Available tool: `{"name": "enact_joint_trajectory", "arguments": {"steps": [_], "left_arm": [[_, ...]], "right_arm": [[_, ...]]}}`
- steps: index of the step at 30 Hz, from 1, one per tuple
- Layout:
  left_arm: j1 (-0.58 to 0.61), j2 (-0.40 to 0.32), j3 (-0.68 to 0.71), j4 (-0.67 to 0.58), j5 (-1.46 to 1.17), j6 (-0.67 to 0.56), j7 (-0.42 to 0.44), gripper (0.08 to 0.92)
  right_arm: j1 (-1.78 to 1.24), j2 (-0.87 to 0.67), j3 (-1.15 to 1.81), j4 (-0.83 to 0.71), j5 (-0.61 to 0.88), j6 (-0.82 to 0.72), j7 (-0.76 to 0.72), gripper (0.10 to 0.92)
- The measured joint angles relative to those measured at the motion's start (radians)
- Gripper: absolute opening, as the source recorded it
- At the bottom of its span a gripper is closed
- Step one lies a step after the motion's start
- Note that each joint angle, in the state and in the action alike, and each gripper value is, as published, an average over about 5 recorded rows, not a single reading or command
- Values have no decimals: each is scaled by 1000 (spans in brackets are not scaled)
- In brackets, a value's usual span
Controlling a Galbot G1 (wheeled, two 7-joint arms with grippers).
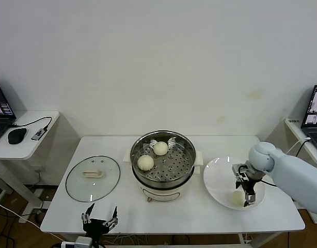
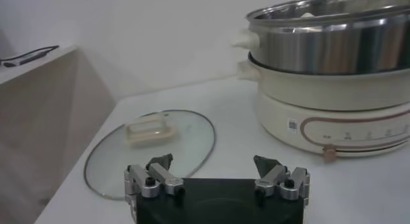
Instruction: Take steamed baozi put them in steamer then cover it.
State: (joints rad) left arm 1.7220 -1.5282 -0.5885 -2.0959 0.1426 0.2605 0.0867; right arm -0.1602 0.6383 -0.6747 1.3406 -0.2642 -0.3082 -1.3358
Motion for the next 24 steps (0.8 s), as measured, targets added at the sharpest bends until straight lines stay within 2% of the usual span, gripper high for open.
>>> {"name": "enact_joint_trajectory", "arguments": {"steps": [6,9,24], "left_arm": [[2,0,0,1,0,0,0,823],[1,0,0,2,0,-1,0,823],[-3,1,1,4,-1,-1,0,823]], "right_arm": [[-7,2,4,-5,-3,0,1,659],[-11,-1,9,-5,-4,0,1,621],[37,-13,-2,-14,28,-2,-14,594]]}}
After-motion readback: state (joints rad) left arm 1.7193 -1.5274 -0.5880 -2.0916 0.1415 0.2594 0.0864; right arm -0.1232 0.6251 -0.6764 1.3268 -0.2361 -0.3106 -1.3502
